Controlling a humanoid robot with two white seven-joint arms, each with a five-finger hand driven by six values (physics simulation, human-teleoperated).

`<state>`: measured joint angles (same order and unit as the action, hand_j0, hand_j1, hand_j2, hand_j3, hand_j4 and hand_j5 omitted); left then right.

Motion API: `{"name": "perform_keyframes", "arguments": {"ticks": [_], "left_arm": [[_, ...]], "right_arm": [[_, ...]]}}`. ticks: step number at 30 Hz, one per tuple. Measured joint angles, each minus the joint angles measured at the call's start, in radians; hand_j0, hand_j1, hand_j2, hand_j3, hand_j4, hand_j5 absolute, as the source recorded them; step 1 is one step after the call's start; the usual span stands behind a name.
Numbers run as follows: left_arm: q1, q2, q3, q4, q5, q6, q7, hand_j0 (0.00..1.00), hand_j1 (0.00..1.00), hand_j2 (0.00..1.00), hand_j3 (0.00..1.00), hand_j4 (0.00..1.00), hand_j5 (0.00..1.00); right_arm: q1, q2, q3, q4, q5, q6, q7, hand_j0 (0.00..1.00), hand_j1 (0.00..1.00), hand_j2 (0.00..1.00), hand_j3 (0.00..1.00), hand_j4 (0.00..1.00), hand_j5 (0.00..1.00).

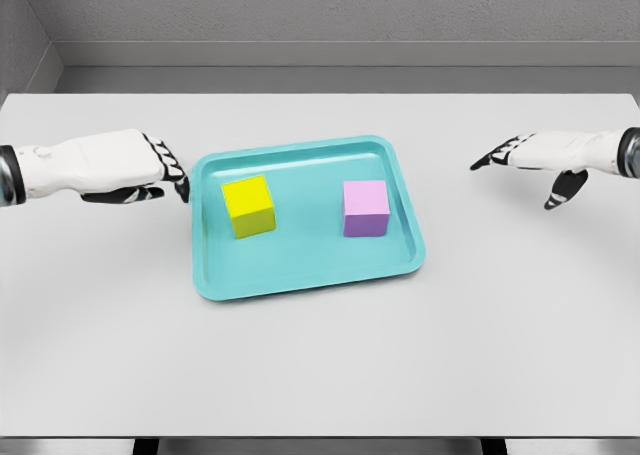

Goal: Push two cubes

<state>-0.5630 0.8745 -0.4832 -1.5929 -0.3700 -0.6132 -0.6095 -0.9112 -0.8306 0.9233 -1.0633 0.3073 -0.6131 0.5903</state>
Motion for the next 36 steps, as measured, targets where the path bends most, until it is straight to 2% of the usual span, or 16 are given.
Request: {"name": "perform_keyframes", "arguments": {"ticks": [4, 7, 9, 11, 12, 13, 15, 17, 18, 22, 26, 36], "left_arm": [[-0.032, -0.038, -0.016, 0.023, -0.113, 0.0, -0.001, 0.33, 0.33, 0.33, 0.33, 0.33, 0.33], [-0.038, -0.049, -0.043, 0.031, -0.171, 0.0, -0.001, 0.34, 0.34, 0.34, 0.34, 0.34, 0.34], [-0.049, -0.065, -0.051, 0.044, -0.207, 0.0, -0.002, 0.34, 0.34, 0.34, 0.34, 0.34, 0.34], [-0.049, -0.08, -0.056, 0.056, -0.236, 0.0, -0.002, 0.34, 0.34, 0.34, 0.34, 0.34, 0.34], [-0.049, -0.085, -0.058, 0.059, -0.25, 0.0, -0.002, 0.34, 0.34, 0.34, 0.34, 0.34, 0.34], [-0.049, -0.094, -0.059, 0.061, -0.269, 0.0, -0.002, 0.34, 0.34, 0.34, 0.34, 0.34, 0.34], [-0.049, -0.11, -0.061, 0.063, -0.293, 0.0, -0.002, 0.33, 0.33, 0.33, 0.33, 0.33, 0.33], [-0.051, -0.119, -0.074, 0.064, -0.306, 0.0, -0.002, 0.33, 0.33, 0.33, 0.33, 0.33, 0.33], [-0.051, -0.121, -0.079, 0.065, -0.31, 0.0, -0.002, 0.33, 0.33, 0.33, 0.33, 0.33, 0.33], [-0.051, -0.126, -0.089, 0.067, -0.318, 0.0, -0.002, 0.33, 0.33, 0.33, 0.33, 0.33, 0.33], [-0.051, -0.131, -0.092, 0.068, -0.32, 0.0, -0.002, 0.33, 0.33, 0.33, 0.33, 0.33, 0.33], [-0.046, -0.128, -0.097, 0.039, -0.316, 0.0, -0.002, 0.33, 0.33, 0.33, 0.33, 0.33, 0.33]], "right_arm": [[-0.006, 0.0, 0.008, 0.001, -0.001, 0.0, -0.006, 1.0, 1.0, 1.0, 1.0, 1.0, 1.0], [-0.061, 0.014, 0.025, 0.013, -0.002, 0.001, -0.012, 1.0, 1.0, 1.0, 1.0, 1.0, 1.0], [-0.072, 0.034, 0.063, 0.02, -0.003, 0.001, -0.015, 1.0, 1.0, 1.0, 1.0, 1.0, 1.0], [-0.075, 0.045, 0.09, 0.023, -0.003, 0.0, -0.016, 0.76, 0.76, 0.76, 0.76, 0.76, 0.76], [-0.075, 0.049, 0.099, 0.024, -0.002, 0.0, -0.015, 0.68, 0.68, 0.68, 0.68, 0.68, 0.68], [-0.075, 0.053, 0.105, 0.025, -0.002, 0.0, -0.015, 0.51, 0.51, 0.51, 0.51, 0.51, 0.51], [-0.077, 0.061, 0.118, 0.026, -0.002, 0.0, -0.011, 0.32, 0.32, 0.32, 0.32, 0.32, 0.32], [-0.084, 0.066, 0.126, 0.024, -0.002, 0.0, -0.005, 0.26, 0.26, 0.26, 0.26, 0.26, 0.26], [-0.098, 0.067, 0.13, 0.022, -0.002, 0.0, 0.001, 0.18, 0.18, 0.18, 0.18, 0.18, 0.18], [-0.12, 0.085, 0.14, 0.017, 0.0, 0.0, 0.016, 0.17, 0.17, 0.17, 0.17, 0.17, 0.17], [-0.123, 0.133, 0.148, 0.018, 0.024, 0.0, 0.019, 0.15, 0.15, 0.15, 0.15, 0.15, 0.15], [-0.179, 0.181, 0.247, 0.004, 0.038, 0.001, 0.021, 0.14, 0.14, 0.14, 0.14, 0.14, 0.14]]}}
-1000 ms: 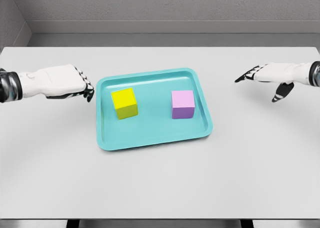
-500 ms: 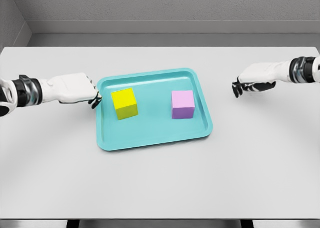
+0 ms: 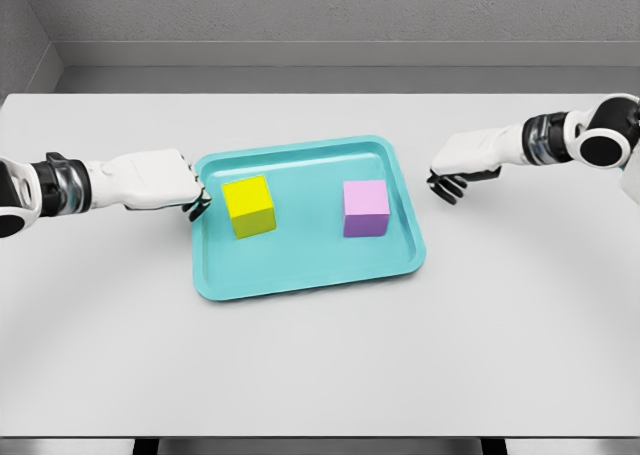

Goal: Push two cubes

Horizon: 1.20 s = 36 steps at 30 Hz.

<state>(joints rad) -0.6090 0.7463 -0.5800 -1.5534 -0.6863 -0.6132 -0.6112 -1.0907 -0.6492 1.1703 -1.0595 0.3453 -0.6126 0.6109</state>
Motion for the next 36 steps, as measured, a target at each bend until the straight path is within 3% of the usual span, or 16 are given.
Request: {"name": "perform_keyframes", "arguments": {"ticks": [16, 29, 36], "left_arm": [[-0.003, 0.0, -0.041, -0.001, -0.004, 0.0, 0.0, 0.33, 0.33, 0.33, 0.33, 0.33, 0.33], [-0.012, -0.003, -0.045, -0.007, -0.002, 0.0, 0.0, 0.33, 0.33, 0.33, 0.33, 0.33, 0.33], [-0.025, -0.021, -0.04, 0.037, -0.003, 0.0, 0.0, 0.33, 0.33, 0.33, 0.33, 0.33, 0.33]], "right_arm": [[-0.081, 0.056, 0.168, -0.047, 0.0, 0.0, 0.0, 0.13, 0.13, 0.13, 0.13, 0.13, 0.13], [-0.095, 0.094, 0.205, -0.044, -0.012, 0.01, 0.004, 0.13, 0.13, 0.13, 0.13, 0.13, 0.13], [-0.097, 0.112, 0.211, -0.039, -0.018, 0.016, 0.005, 0.13, 0.13, 0.13, 0.13, 0.13, 0.13]]}}
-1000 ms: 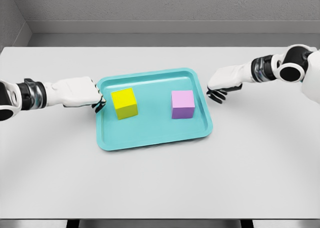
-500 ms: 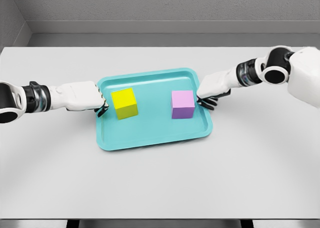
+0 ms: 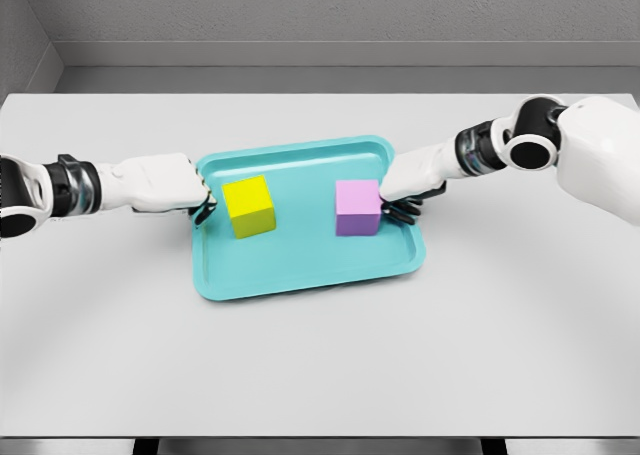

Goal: Push two cubes

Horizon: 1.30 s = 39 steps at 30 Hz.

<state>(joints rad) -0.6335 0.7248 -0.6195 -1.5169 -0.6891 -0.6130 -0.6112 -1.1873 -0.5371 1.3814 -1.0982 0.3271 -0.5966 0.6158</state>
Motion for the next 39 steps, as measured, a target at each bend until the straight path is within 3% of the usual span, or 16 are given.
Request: {"name": "perform_keyframes", "arguments": {"ticks": [18, 29, 39], "left_arm": [[-0.015, -0.045, -0.004, 0.019, 0.001, 0.0, 0.0, 0.32, 0.32, 0.32, 0.32, 0.32, 0.32], [-0.017, -0.012, 0.009, 0.017, 0.016, 0.0, 0.0, 0.32, 0.32, 0.32, 0.32, 0.32, 0.32], [-0.021, -0.009, 0.008, 0.083, 0.006, 0.0, 0.0, 0.32, 0.32, 0.32, 0.32, 0.32, 0.32]], "right_arm": [[-0.014, 0.045, 0.017, 0.007, 0.017, -0.016, -0.005, 0.13, 0.13, 0.13, 0.13, 0.13, 0.13], [-0.014, 0.089, 0.016, 0.1, -0.009, -0.012, -0.001, 0.12, 0.12, 0.12, 0.12, 0.12, 0.12], [-0.014, 0.116, 0.014, 0.13, 0.002, -0.01, -0.004, 0.12, 0.12, 0.12, 0.12, 0.12, 0.12]]}}
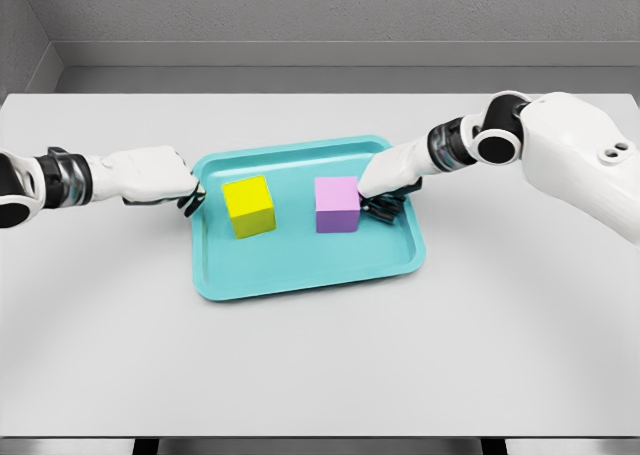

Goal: Push two cubes

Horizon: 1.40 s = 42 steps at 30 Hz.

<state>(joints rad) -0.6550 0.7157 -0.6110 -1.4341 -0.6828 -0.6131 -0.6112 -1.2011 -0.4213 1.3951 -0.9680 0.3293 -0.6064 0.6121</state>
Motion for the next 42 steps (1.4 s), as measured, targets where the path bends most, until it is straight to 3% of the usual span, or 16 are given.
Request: {"name": "perform_keyframes", "arguments": {"ticks": [10, 27, 36, 42], "left_arm": [[0.0, -0.038, -0.007, 0.025, -0.059, 0.001, 0.001, 0.32, 0.32, 0.32, 0.32, 0.32, 0.32], [-0.021, -0.07, -0.041, 0.028, -0.074, 0.002, 0.004, 0.31, 0.31, 0.31, 0.31, 0.31, 0.31], [-0.02, -0.072, -0.043, 0.034, -0.077, 0.002, 0.006, 0.31, 0.31, 0.31, 0.31, 0.31, 0.31], [-0.034, -0.084, -0.044, 0.064, -0.066, 0.002, 0.003, 0.31, 0.31, 0.31, 0.31, 0.31, 0.31]], "right_arm": [[0.0, 0.005, -0.001, -0.001, 0.006, 0.002, -0.002, 0.12, 0.12, 0.12, 0.12, 0.12, 0.12], [-0.002, 0.008, 0.005, -0.007, 0.011, -0.006, -0.001, 0.13, 0.13, 0.13, 0.13, 0.13, 0.13], [-0.031, -0.036, 0.013, -0.023, -0.083, -0.002, 0.021, 0.13, 0.13, 0.13, 0.13, 0.13, 0.13], [-0.038, -0.112, 0.027, -0.122, -0.05, -0.002, 0.007, 0.13, 0.13, 0.13, 0.13, 0.13, 0.13]]}}
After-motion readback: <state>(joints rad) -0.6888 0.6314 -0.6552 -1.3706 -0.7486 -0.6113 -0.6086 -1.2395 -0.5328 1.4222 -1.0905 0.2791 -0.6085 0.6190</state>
